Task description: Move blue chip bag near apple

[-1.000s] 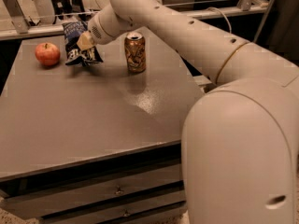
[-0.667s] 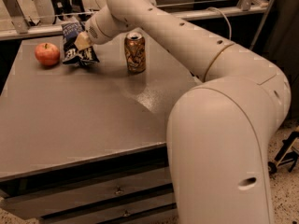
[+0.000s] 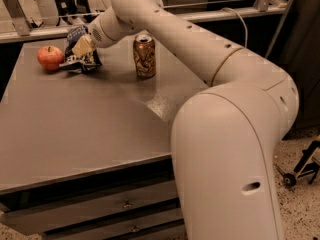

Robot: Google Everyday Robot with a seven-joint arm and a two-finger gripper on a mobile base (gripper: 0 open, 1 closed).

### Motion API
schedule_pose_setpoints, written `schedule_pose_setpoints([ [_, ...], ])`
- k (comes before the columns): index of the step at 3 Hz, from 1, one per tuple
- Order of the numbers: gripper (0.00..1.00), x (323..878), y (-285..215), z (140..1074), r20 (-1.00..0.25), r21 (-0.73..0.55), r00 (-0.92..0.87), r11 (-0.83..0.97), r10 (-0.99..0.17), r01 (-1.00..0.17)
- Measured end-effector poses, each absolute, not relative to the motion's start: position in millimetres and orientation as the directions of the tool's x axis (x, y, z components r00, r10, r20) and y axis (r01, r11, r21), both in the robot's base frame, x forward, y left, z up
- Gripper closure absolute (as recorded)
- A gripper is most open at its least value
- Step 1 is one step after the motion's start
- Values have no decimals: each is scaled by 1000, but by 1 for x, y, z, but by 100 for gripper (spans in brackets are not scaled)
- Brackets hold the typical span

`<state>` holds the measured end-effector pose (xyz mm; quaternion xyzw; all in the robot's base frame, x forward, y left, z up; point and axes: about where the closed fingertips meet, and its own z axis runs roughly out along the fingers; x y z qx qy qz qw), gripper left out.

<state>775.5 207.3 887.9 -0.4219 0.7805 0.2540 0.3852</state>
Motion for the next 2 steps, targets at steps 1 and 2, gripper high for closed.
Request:
schedule_pose_setpoints([
  [1, 0, 774, 211, 886, -815, 77, -347, 506, -464, -859],
  [2, 0, 769, 203, 907, -843, 28, -283, 488, -458, -873],
])
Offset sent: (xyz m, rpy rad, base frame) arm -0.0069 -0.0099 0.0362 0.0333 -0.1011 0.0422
